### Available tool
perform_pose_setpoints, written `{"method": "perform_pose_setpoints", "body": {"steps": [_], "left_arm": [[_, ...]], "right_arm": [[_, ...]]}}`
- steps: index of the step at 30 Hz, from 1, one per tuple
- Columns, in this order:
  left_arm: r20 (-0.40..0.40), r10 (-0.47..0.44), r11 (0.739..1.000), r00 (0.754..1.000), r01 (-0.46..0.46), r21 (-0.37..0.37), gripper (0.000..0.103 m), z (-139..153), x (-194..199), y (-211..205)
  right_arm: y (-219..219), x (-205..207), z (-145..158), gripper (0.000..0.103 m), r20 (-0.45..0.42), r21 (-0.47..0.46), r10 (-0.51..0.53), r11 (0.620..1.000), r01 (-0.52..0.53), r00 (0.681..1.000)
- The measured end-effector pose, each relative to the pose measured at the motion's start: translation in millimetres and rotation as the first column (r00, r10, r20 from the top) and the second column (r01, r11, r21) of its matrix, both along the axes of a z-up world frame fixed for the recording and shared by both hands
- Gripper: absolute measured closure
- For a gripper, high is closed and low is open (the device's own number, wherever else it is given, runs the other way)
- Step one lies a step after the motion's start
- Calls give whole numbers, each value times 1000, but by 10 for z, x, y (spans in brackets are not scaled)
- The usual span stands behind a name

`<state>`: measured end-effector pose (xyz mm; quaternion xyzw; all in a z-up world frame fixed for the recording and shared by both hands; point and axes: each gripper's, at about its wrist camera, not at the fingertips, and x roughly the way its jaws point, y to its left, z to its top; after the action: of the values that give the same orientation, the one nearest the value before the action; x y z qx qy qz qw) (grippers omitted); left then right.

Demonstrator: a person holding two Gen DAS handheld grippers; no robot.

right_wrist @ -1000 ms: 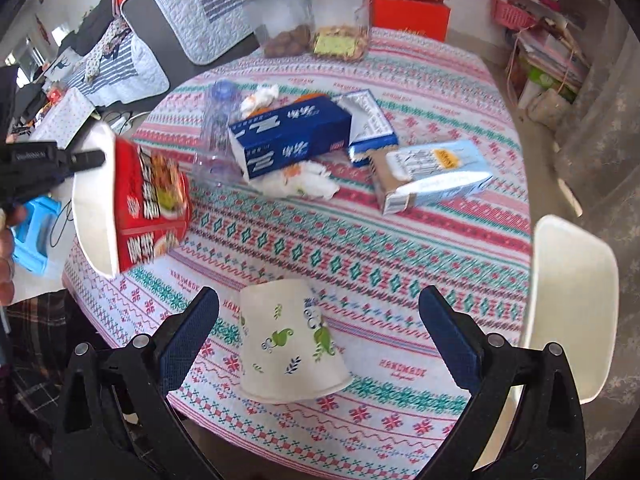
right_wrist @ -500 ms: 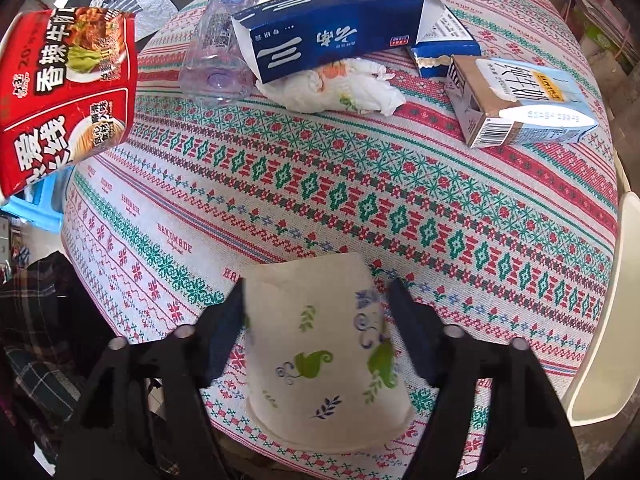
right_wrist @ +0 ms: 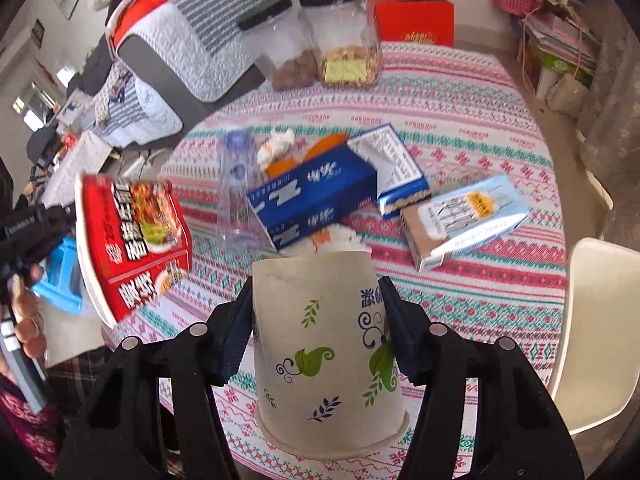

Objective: Collect trash
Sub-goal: 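Drop the paper cup and red noodle cup into the white bin with both grippers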

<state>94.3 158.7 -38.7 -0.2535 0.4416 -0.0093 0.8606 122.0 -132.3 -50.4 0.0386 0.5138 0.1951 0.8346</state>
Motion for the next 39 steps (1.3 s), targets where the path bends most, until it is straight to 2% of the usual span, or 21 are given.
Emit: {"method": "perform_pose_setpoints", "body": {"steps": [3, 6, 9, 13, 18, 22, 26, 29, 33, 34, 35, 36, 38, 39], "left_arm": [[10, 1, 1000, 1000, -1, -7, 98, 22, 14, -24], [21, -2, 1000, 1000, 2, -16, 98, 45, 29, -52], [44, -11, 999, 999, 13, -33, 98, 84, 38, -91], [71, -22, 998, 997, 26, -52, 98, 137, 58, -162], [87, -46, 995, 995, 54, -86, 98, 159, 92, -296], [95, -61, 993, 994, 70, -99, 98, 164, 131, -408], [100, -80, 990, 992, 91, -106, 98, 160, 167, -547], [99, -101, 986, 990, 113, -120, 99, 150, 206, -672], [108, -141, 979, 984, 154, -129, 98, 159, 241, -893], [112, -153, 977, 982, 167, -133, 98, 169, 254, -956], [116, -165, 974, 980, 180, -140, 98, 178, 266, -1026], [120, -177, 969, 977, 194, -150, 98, 186, 283, -1101], [124, -200, 962, 972, 218, -162, 98, 198, 317, -1262], [124, -214, 958, 969, 233, -165, 98, 208, 336, -1355]], "right_arm": [[-86, 24, 226, 46, 88, 44, -75, 996, 71, 993], [-291, 57, 412, 46, 175, 73, -161, 986, 151, 971], [-463, 67, 544, 46, 264, 78, -250, 968, 237, 932], [-744, 37, 653, 45, 348, 92, -368, 929, 360, 862], [-1139, -24, 696, 45, 415, 95, -510, 848, 522, 754], [-1447, -110, 721, 45, 496, 71, -590, 759, 647, 637], [-1766, -170, 699, 44, 520, 42, -649, 670, 742, 556], [-1956, -209, 659, 44, 534, 4, -671, 610, 792, 514], [-2136, -208, 583, 42, 520, -45, -687, 571, 819, 508], [-2153, -223, 578, 40, 522, -59, -688, 560, 826, 504], [-2187, -234, 576, 31, 526, -70, -688, 552, 831, 501], [-2223, -262, 581, 25, 530, -69, -690, 544, 836, 493], [-2287, -347, 625, 11, 543, -48, -700, 525, 850, 464], [-2318, -387, 652, 8, 549, -42, -702, 518, 854, 453]]}}
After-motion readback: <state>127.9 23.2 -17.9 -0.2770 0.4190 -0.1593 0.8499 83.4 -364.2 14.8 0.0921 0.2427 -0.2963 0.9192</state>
